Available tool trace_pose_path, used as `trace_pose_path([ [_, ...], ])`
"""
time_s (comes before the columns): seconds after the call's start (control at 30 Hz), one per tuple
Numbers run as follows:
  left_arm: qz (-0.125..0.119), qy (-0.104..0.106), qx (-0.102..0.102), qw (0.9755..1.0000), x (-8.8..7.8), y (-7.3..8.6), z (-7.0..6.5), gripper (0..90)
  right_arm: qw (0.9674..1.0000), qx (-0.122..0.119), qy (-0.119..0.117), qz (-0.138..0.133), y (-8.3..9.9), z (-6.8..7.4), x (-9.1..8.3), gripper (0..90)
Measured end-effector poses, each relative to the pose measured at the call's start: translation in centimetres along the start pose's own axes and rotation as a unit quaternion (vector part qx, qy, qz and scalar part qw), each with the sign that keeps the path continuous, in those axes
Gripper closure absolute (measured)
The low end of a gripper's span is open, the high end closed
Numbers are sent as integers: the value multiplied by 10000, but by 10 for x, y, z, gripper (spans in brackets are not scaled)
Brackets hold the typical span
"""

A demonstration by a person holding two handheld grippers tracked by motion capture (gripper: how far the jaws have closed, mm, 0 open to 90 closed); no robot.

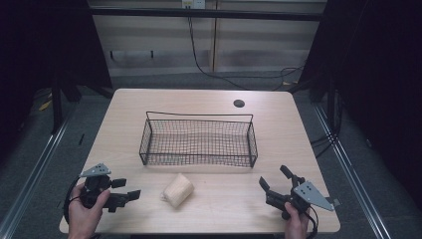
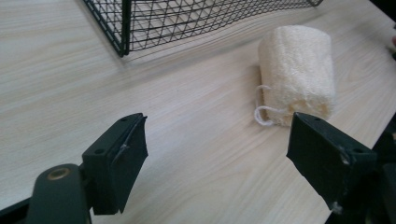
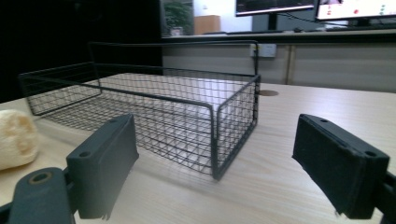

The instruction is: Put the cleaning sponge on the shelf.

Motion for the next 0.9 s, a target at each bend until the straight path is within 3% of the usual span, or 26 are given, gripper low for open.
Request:
trace_pose_path([
  [0.1, -12, -8, 44, 10000, -2, 0, 0, 196, 9999, -148, 5, -40, 0, 2, -1, 130],
  [0.27, -23, 8, 41, 10000, -1, -1, -2, 196, 9991, -139, 321, -244, 0, 2, -4, 131],
  [0.4, 70, 18, 69, 9999, 1, -4, -5, 196, 9985, -298, 273, -369, 0, 5, -7, 132],
  [0.47, 96, 3, 127, 9999, 2, -5, -7, 196, 9987, -172, 257, -403, 0, 3, -7, 133],
  [0.63, 224, 72, 179, 9996, 5, -9, -14, 196, 9990, -167, 161, -377, 0, 3, -7, 134],
  [0.8, 370, -19, 293, 9989, 11, -16, -27, 185, 9990, -156, 235, -337, 0, 3, -6, 129],
  [0.9, 416, 58, 341, 9985, 12, -19, -32, 185, 9987, -143, 307, -381, 0, 3, -7, 126],
])
Point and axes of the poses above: each handheld gripper's, and its own axes: x roughly forward along the jaws, y roughly out of its underside, z roughly to its left, the point moved 4 cm from there along x, roughly forward along the jaws, and after that the axes turned 13 degrees about y, right-handed, at the moved point
